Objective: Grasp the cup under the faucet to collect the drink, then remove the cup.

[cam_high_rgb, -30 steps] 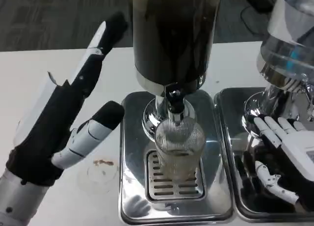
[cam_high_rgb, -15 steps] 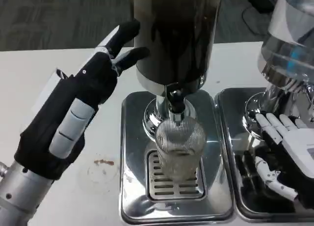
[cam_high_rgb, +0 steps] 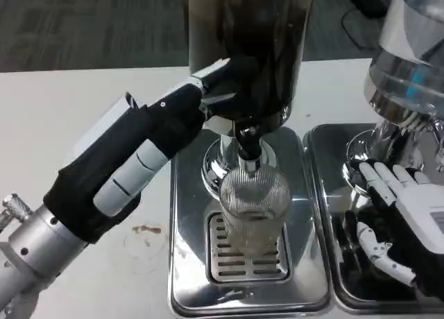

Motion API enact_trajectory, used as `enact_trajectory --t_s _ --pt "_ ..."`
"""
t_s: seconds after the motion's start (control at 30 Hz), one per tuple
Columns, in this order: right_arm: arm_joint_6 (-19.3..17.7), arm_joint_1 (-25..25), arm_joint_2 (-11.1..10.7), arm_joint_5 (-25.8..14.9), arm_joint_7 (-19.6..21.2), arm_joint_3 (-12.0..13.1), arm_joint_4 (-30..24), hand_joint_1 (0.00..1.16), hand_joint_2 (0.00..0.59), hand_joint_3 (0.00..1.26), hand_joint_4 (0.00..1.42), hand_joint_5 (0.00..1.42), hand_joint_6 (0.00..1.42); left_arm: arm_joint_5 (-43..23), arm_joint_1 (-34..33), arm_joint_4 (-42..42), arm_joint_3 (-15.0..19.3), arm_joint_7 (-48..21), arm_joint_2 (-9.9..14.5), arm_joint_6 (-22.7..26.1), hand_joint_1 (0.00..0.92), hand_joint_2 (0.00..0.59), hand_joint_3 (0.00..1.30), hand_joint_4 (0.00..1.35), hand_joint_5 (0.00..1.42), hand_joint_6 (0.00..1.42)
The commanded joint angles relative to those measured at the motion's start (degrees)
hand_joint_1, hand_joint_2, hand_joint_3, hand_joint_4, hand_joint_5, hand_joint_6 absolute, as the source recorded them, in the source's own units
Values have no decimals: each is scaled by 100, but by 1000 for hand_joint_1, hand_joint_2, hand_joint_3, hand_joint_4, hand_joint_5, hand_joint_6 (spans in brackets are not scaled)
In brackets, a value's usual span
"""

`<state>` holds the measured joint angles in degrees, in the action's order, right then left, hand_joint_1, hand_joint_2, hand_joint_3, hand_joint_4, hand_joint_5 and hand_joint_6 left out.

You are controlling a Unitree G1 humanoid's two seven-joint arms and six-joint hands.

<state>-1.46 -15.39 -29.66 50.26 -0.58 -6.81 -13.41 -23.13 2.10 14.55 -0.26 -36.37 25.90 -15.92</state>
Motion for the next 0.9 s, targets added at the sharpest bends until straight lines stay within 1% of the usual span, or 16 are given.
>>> enact_trajectory --t_s 0.03,0.17,0.3,0.43,0.53,0.7,0.9 --pt "41 36 16 -19 34 -1 58 25 555 0 0 0 0 181 -129 20 -113 -226 68 145 0 147 159 0 179 85" --pt "83 35 44 -61 39 30 73 24 555 0 0 0 0 325 -232 18 -192 -438 210 255 0 149 157 0 146 52" --pt "123 0 83 -52 88 29 49 24 555 0 0 0 0 533 -335 74 -257 -649 359 219 0 154 156 0 133 40" --pt "154 12 123 -28 133 9 47 24 555 0 0 0 0 588 -425 5 -275 -817 483 173 0 173 148 0 119 23" --pt "190 12 160 -5 159 -10 56 24 555 0 0 0 0 714 -496 -45 -353 -1020 602 41 0 177 147 0 117 17" --pt "245 -25 258 26 190 -32 20 23 555 0 0 0 0 815 -555 -136 -439 -1179 734 -143 0 193 147 0 116 10" --pt "301 41 332 68 202 -98 46 23 555 0 0 0 0 1145 -603 -214 -405 -1178 936 -706 0 208 147 0 106 7"
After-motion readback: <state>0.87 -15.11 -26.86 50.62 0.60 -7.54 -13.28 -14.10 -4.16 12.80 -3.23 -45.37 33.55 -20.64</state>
